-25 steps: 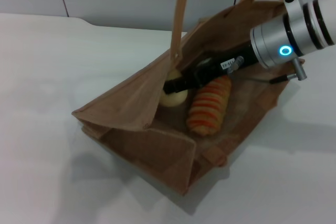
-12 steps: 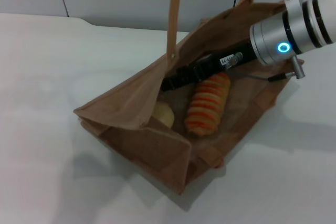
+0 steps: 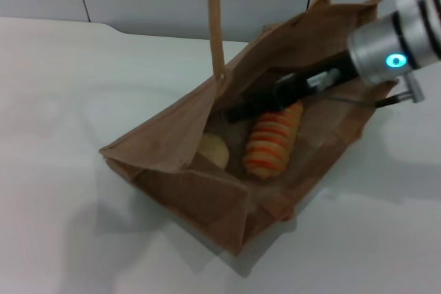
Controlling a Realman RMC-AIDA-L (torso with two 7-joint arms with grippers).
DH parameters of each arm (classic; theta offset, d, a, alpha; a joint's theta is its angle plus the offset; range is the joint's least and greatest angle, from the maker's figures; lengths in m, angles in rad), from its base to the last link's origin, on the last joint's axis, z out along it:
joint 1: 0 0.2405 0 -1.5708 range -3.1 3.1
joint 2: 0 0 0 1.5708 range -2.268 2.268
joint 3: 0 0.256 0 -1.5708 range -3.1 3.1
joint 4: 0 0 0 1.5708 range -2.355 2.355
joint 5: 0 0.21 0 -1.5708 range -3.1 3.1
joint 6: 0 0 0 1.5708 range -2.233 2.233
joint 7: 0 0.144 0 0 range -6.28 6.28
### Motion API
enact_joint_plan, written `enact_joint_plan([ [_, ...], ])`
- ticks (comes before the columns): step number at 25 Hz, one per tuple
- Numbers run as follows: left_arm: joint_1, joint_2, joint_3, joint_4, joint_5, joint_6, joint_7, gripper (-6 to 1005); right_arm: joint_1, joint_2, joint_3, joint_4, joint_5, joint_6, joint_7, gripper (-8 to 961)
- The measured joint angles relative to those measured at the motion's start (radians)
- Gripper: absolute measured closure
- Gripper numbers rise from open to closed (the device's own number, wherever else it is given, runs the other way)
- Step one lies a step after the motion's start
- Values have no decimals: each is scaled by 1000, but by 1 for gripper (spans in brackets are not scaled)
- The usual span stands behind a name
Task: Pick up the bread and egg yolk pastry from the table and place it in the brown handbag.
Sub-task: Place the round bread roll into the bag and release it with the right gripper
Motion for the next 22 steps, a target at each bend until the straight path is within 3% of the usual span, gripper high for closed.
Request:
enact_joint_plan([
  [3,14,-1,0,0,18,10,0,905,-56,-24,7,-90,-35,44,50,174],
  [8,38,3,-2,-8,22,31,1,905,-110,-39,25,-175,-94,60,88,178],
  [12,54,2,-2,-10,51,52,1,905,-156,-40,128,-252,-218,63,105,180],
  [15,67,0,-2,-11,68,65,0,905,-186,-32,201,-314,-306,69,112,181],
  [18,83,-1,-7,-12,71,80,0,905,-220,-10,250,-401,-375,41,120,183],
  [22,105,-2,-11,-24,71,108,-2,905,-273,22,272,-490,-453,-116,121,185],
])
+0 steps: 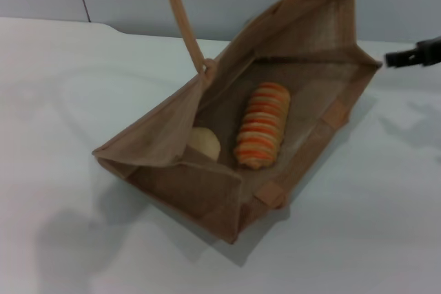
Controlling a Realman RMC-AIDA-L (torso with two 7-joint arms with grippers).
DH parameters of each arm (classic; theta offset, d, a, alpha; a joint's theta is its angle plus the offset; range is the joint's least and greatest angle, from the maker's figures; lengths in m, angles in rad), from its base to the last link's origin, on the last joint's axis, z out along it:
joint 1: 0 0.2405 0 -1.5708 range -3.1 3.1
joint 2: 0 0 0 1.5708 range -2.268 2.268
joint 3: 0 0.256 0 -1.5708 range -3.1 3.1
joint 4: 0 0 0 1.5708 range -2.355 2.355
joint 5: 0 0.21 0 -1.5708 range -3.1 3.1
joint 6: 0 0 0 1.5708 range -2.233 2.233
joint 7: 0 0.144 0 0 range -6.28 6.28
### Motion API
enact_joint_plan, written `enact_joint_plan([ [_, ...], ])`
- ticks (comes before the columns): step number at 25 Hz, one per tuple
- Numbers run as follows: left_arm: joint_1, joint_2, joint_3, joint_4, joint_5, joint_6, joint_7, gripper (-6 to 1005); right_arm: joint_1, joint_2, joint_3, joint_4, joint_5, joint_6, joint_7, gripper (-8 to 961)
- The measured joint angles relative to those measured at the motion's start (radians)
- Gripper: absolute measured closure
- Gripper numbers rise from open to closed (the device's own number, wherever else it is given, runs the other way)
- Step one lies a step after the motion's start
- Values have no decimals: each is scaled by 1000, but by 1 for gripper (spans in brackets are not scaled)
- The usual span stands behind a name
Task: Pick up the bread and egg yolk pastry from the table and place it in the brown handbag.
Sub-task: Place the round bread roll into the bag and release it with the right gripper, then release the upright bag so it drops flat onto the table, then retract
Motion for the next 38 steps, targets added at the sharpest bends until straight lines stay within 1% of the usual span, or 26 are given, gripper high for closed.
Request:
enact_joint_plan([
  [2,9,-1,1,-17,-6,20,1,902,-25,3,-1,1,20,-83,-9,185],
  [4,20,-1,3,-27,-13,35,1,898,-59,6,-9,5,88,-178,-35,186],
  [7,34,-1,2,-39,-20,57,2,893,-99,9,-27,6,221,-281,-94,187],
  [10,46,-2,3,-53,-28,96,11,888,-138,11,-74,11,383,-415,-168,187],
  [12,58,-2,7,-64,-53,131,35,884,-168,13,-139,10,490,-516,-222,188],
  [15,79,-3,4,-93,-126,180,87,879,-213,15,-282,1,639,-705,-323,189],
  [17,92,-3,0,-106,-160,197,113,876,-235,14,-377,-1,698,-826,-368,189],
  [19,97,-2,0,-111,-177,203,134,872,-246,11,-434,2,734,-897,-385,190],
  [24,85,2,-1,-134,-196,198,160,863,-236,8,-439,34,747,-909,-380,192],
  [30,62,3,-9,-192,-262,192,159,853,-226,6,-436,74,748,-899,-379,197],
  [32,54,7,-19,-212,-302,167,158,761,-224,6,-437,75,748,-889,-379,198],
  [35,29,22,-57,-266,-373,112,168,624,-223,7,-440,75,749,-879,-379,198],
  [36,26,25,-74,-280,-391,108,187,602,-223,8,-442,75,749,-878,-379,198],
  [37,29,23,-88,-289,-402,110,207,580,-224,9,-445,75,750,-879,-381,198],
  [38,39,11,-107,-295,-419,125,255,559,-226,10,-449,75,752,-883,-383,199],
])
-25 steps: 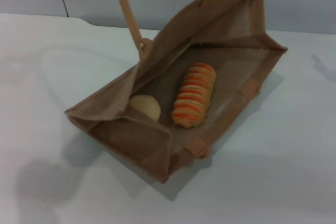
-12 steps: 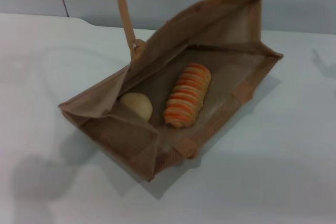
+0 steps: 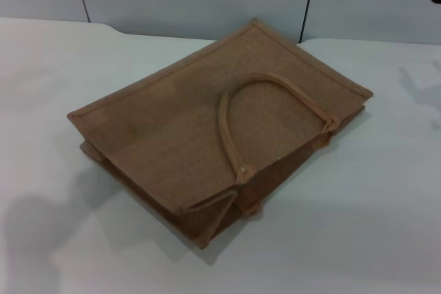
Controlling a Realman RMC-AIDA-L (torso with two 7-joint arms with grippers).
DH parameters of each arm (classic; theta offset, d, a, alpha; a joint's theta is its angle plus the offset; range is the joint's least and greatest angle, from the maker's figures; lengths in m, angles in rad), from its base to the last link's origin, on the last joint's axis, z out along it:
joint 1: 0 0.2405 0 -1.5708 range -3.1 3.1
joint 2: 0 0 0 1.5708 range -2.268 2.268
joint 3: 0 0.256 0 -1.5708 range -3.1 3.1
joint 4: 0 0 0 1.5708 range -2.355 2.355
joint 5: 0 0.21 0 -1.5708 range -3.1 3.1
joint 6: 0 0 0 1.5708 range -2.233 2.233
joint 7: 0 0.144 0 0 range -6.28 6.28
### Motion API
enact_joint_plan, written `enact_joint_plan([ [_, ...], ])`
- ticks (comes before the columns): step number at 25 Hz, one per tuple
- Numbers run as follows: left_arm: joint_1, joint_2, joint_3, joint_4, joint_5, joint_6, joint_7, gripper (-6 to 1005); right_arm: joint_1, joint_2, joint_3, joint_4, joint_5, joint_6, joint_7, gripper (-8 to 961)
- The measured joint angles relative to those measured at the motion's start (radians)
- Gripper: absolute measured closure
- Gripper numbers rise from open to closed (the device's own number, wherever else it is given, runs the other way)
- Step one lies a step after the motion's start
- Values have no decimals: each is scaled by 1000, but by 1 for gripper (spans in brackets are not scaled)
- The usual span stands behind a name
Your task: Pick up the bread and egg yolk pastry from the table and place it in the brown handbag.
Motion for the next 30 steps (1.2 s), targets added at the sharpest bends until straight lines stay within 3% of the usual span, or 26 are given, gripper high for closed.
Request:
enact_joint_plan([
  [3,56,-22,-8,-17,-87,87,168,493,-13,4,-42,0,52,-57,-36,199],
  [8,156,-23,83,-109,-319,293,501,384,-47,2,-194,0,251,-263,-169,200],
  [13,218,-25,228,-197,-572,509,893,156,-40,2,-319,20,293,-457,-200,201],
  [19,251,-25,412,-225,-780,755,1175,151,1,1,-464,100,288,-653,-117,201],
  [25,297,-25,481,-250,-1016,773,1385,168,16,-2,-655,123,283,-820,27,201],
  [30,356,-25,518,-256,-1224,667,1594,182,18,-4,-815,120,232,-934,177,201],
])
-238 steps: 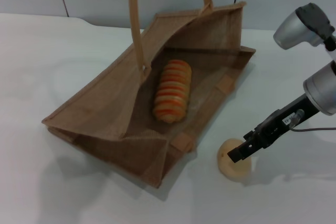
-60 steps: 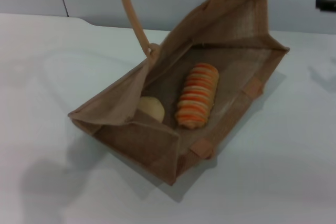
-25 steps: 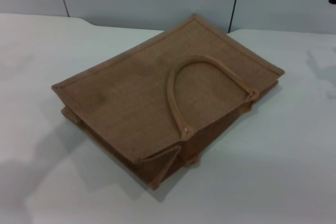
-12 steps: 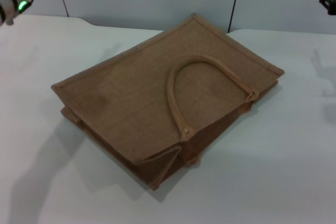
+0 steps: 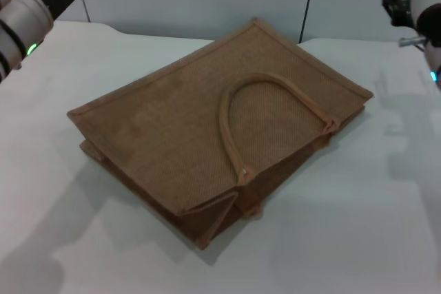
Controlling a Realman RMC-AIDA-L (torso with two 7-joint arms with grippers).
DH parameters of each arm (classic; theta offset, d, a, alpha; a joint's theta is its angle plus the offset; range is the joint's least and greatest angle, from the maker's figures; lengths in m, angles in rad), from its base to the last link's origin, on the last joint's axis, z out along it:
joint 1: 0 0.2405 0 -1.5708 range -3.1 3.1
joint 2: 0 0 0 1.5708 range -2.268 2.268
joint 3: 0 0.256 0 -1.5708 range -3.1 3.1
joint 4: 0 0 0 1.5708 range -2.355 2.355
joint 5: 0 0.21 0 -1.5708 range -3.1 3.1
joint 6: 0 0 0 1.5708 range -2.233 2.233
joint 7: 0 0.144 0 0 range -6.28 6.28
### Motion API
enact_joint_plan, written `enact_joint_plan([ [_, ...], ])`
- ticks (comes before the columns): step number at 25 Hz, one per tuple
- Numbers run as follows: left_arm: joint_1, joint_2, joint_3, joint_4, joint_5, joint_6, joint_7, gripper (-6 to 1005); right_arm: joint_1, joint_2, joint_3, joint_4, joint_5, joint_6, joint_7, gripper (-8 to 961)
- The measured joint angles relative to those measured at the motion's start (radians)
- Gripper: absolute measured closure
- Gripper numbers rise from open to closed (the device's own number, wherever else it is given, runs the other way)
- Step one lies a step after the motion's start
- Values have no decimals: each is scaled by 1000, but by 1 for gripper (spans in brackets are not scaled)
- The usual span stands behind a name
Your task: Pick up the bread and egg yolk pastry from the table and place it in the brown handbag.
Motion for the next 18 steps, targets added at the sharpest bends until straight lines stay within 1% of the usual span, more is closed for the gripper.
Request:
enact_joint_plan([
  [2,10,0,7,-18,-71,-50,71,187,1,0,-27,9,-63,-11,102,201],
  [5,15,1,12,-56,-138,-93,131,196,-4,-1,-33,24,-145,-15,249,201],
  [8,22,1,12,-90,-161,-123,143,204,-14,-2,-34,31,-214,-15,368,201],
  [10,17,2,12,-112,-164,-136,144,228,-15,-3,-34,49,-262,-16,426,201],
  [13,-7,3,13,-150,-164,-144,143,263,-7,-3,-36,78,-296,-14,454,201],
  [18,-43,7,14,-193,-158,-145,141,263,14,-3,-40,117,-296,-5,454,201],
])
